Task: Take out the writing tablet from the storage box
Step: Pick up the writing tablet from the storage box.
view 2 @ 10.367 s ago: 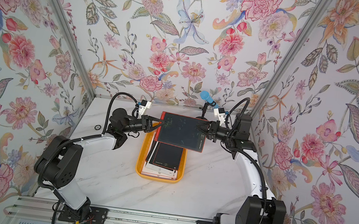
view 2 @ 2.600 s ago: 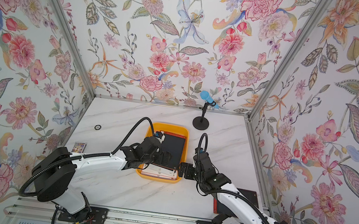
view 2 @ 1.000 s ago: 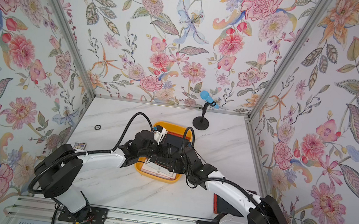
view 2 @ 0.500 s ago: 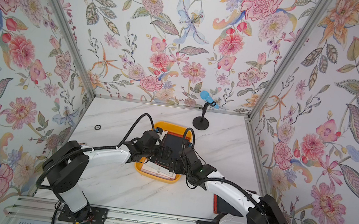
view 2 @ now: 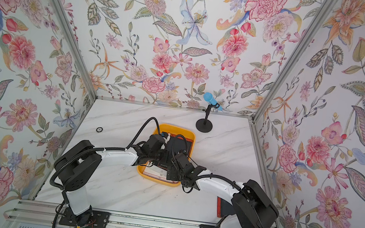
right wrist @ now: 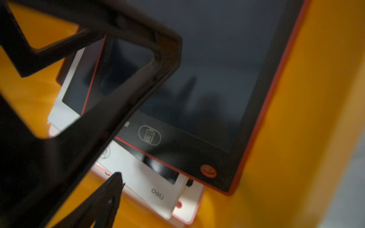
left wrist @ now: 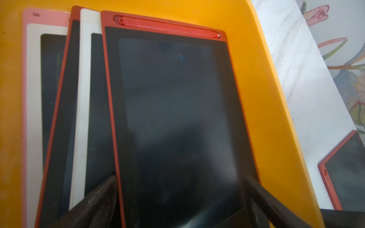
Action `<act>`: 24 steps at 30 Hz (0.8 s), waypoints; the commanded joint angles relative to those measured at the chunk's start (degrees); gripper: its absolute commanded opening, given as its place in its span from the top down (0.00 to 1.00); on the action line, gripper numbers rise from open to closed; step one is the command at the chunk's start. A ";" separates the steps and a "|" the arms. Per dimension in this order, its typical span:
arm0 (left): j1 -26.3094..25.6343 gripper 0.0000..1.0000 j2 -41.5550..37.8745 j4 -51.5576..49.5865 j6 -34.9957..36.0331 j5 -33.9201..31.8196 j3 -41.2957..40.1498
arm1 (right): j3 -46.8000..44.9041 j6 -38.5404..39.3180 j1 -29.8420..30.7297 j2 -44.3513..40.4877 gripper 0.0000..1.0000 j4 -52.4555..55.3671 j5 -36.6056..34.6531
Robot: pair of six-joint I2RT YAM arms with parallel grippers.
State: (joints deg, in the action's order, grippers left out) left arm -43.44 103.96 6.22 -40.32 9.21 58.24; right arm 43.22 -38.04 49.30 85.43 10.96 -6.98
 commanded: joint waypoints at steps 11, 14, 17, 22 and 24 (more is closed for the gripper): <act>-0.68 0.01 -3.10 16.42 -12.00 17.48 -3.36 | 2.40 0.66 1.22 0.50 0.09 -2.79 0.39; -0.68 0.01 -5.00 19.41 -14.31 19.22 -4.03 | 1.93 1.45 0.89 -1.56 0.09 -2.81 1.19; -0.68 0.01 -6.17 22.31 -16.75 20.76 -5.02 | 0.97 2.16 0.22 -4.52 0.08 -2.79 1.43; -0.47 0.01 -6.10 26.50 -20.12 22.59 -6.70 | -1.55 2.27 -2.33 -8.82 0.07 -2.79 1.72; -0.40 0.01 -5.46 28.04 -21.31 23.11 -7.38 | -2.65 2.07 -3.30 -10.35 0.07 -2.79 1.88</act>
State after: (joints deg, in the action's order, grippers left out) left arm -42.70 98.35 29.93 -58.24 25.45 52.71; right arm 40.97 -37.76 46.89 77.82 14.02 -5.63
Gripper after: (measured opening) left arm 0.989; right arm 0.932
